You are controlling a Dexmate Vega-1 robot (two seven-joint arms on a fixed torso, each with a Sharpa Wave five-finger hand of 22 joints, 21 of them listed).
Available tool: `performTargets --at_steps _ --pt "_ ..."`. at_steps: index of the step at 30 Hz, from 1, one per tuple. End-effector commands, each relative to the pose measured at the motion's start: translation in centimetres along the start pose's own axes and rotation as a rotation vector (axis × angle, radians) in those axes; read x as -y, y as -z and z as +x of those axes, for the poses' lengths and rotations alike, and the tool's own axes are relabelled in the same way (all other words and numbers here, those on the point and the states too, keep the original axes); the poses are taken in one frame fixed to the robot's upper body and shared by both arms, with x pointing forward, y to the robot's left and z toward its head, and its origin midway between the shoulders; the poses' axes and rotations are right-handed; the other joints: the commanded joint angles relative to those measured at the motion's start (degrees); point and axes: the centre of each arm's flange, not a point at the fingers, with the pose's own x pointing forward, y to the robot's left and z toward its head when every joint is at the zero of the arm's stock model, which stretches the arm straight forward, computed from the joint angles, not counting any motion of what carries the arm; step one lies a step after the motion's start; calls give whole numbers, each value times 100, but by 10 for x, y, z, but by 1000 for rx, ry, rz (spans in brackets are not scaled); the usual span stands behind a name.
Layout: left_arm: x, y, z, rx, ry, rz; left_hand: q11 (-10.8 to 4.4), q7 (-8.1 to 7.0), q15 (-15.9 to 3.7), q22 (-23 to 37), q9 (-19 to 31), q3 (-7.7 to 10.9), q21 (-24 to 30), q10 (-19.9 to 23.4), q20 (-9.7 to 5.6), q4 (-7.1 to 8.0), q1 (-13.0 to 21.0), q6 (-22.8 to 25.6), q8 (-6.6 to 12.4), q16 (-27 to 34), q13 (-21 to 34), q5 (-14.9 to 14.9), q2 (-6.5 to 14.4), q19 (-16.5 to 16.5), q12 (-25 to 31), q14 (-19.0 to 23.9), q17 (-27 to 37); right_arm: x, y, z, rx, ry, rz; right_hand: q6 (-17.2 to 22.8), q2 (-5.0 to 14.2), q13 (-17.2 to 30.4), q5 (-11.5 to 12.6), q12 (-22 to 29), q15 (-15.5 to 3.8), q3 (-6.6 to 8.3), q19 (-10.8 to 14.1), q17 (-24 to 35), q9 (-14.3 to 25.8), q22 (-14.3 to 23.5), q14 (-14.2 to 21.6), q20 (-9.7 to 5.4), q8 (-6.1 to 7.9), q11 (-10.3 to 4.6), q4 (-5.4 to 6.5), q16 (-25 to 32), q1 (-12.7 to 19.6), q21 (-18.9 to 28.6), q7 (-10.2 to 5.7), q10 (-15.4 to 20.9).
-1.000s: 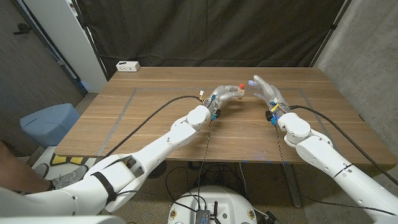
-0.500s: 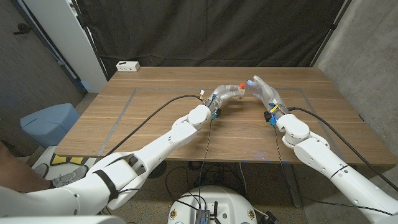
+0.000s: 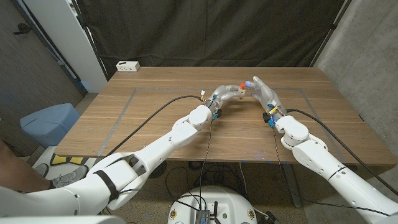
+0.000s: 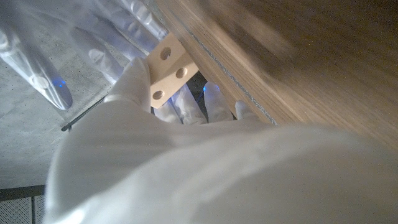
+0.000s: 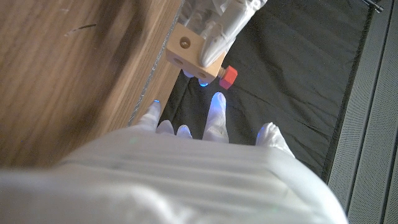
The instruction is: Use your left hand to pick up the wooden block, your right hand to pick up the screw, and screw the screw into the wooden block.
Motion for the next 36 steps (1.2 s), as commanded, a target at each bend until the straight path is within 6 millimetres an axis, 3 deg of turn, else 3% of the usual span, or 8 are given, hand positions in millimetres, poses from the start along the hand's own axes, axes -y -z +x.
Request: performTargets --at_steps 1,21,36 --pt "2 0 1 1 0 -1 -51 299 -369 31 29 154 36 60 23 149 -330 363 29 31 514 29 519 8 405 17 18 -2 1 3 4 -23 14 -15 9 19 2 7 -5 9 -59 26 11 13 -196 6 23 -12 38 31 -84 25 -8 -51" --pt "3 2 5 -4 12 -4 -48 308 -379 31 29 153 37 46 14 148 -324 367 30 28 517 31 521 11 400 24 16 -6 1 5 0 -34 17 177 33 17 15 58 -19 52 -83 19 11 14 -211 54 89 -75 58 69 -123 68 -39 -27" --pt "4 4 3 -14 12 -7 -54 319 -367 31 29 153 38 48 12 150 -323 367 30 25 519 32 527 14 401 21 16 -4 2 2 -2 -28 17 477 34 12 23 114 -66 117 -20 -6 9 13 -165 100 158 -254 34 105 -111 111 -28 126"
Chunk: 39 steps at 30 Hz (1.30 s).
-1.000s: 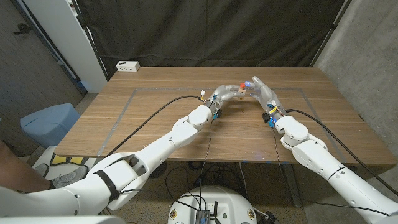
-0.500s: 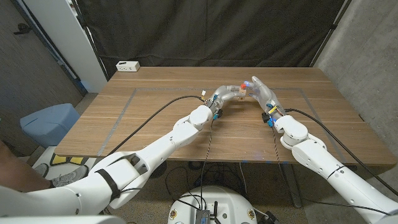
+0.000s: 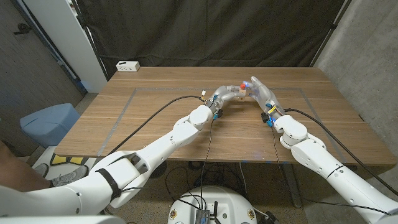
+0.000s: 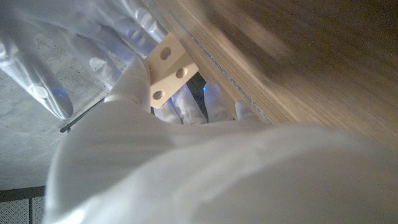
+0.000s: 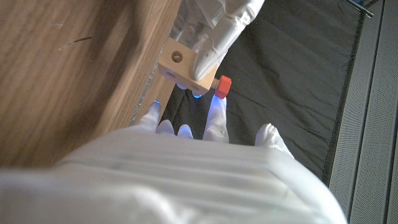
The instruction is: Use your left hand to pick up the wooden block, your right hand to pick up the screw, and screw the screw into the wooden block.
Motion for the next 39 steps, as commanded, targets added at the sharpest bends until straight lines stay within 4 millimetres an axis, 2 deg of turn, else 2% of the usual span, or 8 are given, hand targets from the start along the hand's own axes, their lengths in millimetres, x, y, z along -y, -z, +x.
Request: performTargets --at_steps 1,10,15,32,39 --pt "2 2 -1 -9 2 -1 -55 317 -366 31 32 153 38 54 12 153 -325 359 45 25 518 39 531 14 402 22 15 1 2 -3 -3 5 2 132 6 11 24 25 -39 54 43 9 8 13 -134 56 71 -70 0 40 -36 62 -1 -2" --pt "4 2 -1 -10 4 -1 -50 317 -367 31 32 155 40 56 11 152 -321 356 44 24 521 40 536 21 404 23 15 2 2 -8 0 19 3 235 3 9 24 46 -60 85 85 -1 8 12 -95 73 79 -121 -15 57 -26 77 -5 83" --pt "5 2 -2 -12 3 -2 -48 316 -363 31 32 158 40 48 11 156 -326 359 45 21 522 41 539 22 401 24 13 3 2 -10 1 26 -2 297 4 8 25 55 -75 109 114 -8 7 11 -69 84 80 -196 -25 67 -20 85 2 137" --pt "7 2 -4 -14 1 -6 -48 326 -362 30 32 156 40 63 6 150 -323 376 51 21 514 41 528 25 402 37 11 6 2 -17 -10 37 -9 440 15 7 25 70 -116 159 183 -14 7 7 5 121 85 -237 -34 93 -18 97 -2 249" --pt "7 2 -3 -14 4 -5 -38 328 -363 30 32 158 41 57 3 151 -323 382 52 19 514 42 531 28 399 39 10 6 3 -19 -15 40 -11 620 12 6 24 87 -114 192 230 -20 8 5 42 141 116 -274 -41 100 -20 100 21 363"
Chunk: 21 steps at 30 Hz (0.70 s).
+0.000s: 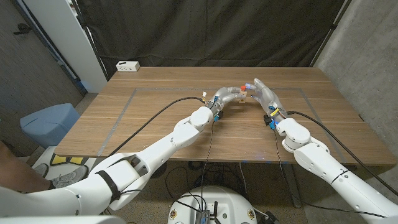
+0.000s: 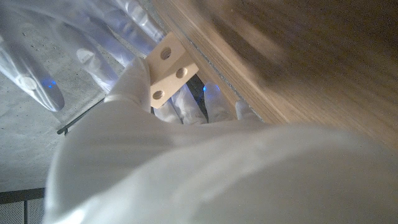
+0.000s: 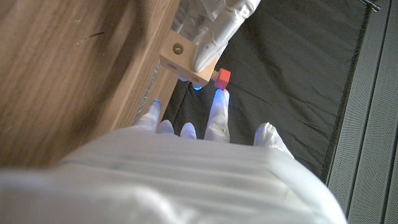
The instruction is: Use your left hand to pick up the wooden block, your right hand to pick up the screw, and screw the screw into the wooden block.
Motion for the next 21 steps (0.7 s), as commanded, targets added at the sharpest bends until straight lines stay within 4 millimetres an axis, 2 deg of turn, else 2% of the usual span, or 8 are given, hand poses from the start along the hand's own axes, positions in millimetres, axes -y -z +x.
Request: performTargets --at_steps 1,11,21 --pt "1 0 0 0 3 0 -36 337 -363 30 29 156 41 49 5 151 -324 377 41 20 514 36 531 29 397 39 11 1 1 -4 -12 7 -7 152 10 5 23 42 -34 68 41 6 12 5 23 13 45 -25 6 56 -23 56 13 73" --pt "0 0 2 0 5 2 -33 325 -359 30 29 159 40 51 8 154 -324 366 36 19 513 37 541 28 397 39 12 2 0 -5 -16 12 -13 474 3 4 22 54 -61 113 109 -3 16 5 97 20 101 -70 -3 70 -33 59 62 220" --pt "1 0 2 0 6 1 -35 332 -357 30 29 163 39 52 13 153 -321 373 38 17 516 38 547 27 400 41 12 1 -1 -7 -13 9 -10 967 -13 3 21 63 -106 180 211 -17 21 4 182 22 172 -180 -25 74 -46 57 212 449"
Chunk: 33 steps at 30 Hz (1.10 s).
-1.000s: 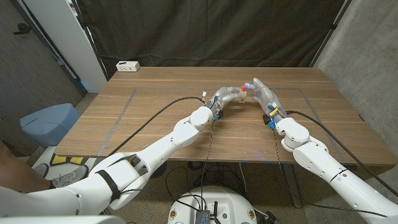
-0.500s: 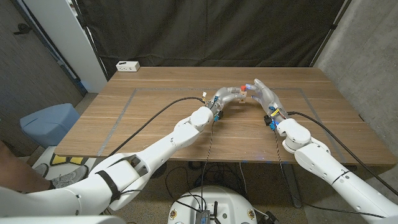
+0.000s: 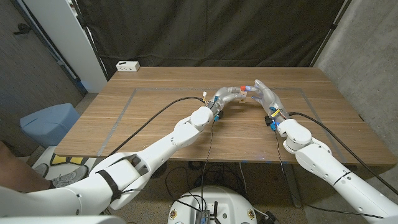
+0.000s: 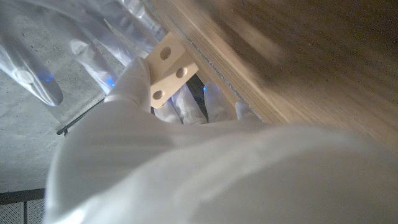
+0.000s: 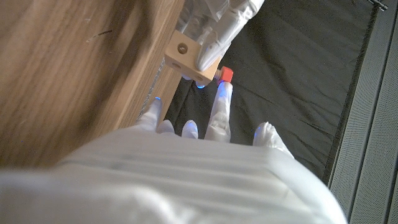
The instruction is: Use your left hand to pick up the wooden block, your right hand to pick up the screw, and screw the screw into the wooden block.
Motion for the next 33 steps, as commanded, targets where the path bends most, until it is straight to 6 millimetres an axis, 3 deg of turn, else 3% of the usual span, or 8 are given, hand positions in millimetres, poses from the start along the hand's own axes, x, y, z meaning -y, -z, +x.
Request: performTargets --at_steps 1,17,21,25,33 --pt "1 0 0 1 3 0 -34 339 -360 30 33 162 39 49 15 151 -321 370 29 15 517 37 542 26 399 41 10 -1 -1 -3 1 -4 2 193 -14 2 20 66 -16 68 69 8 21 4 52 18 55 -63 -3 29 -46 12 43 117" --pt "2 0 -3 0 -3 0 -36 326 -367 30 33 165 41 59 8 151 -320 372 29 16 514 37 548 35 400 43 13 3 -2 -7 14 11 3 310 -5 2 21 52 -54 121 122 -1 22 5 132 3 16 -94 -27 40 -35 10 31 217" --pt "2 0 -3 1 -3 2 -36 331 -363 30 33 164 40 62 6 148 -318 373 29 14 514 38 542 34 401 42 12 7 -3 -8 16 28 -1 305 -20 3 16 25 -124 160 376 -2 25 6 295 -318 -64 -33 -50 77 -39 75 31 276" --pt "2 0 -3 2 -4 2 -41 324 -364 30 33 163 42 60 12 148 -316 377 30 15 512 37 544 40 399 41 13 10 -4 -9 14 42 -6 269 -32 4 15 22 -145 174 490 -2 26 6 362 -386 -103 -2 -62 90 -39 100 44 308" --pt "1 0 -1 3 -3 4 -35 335 -364 30 33 163 40 57 11 145 -313 372 28 14 513 37 541 36 398 43 12 15 -4 -7 4 56 -5 124 -78 7 12 -6 -100 198 686 -8 29 1 403 -272 -194 108 -110 72 -21 125 51 304"
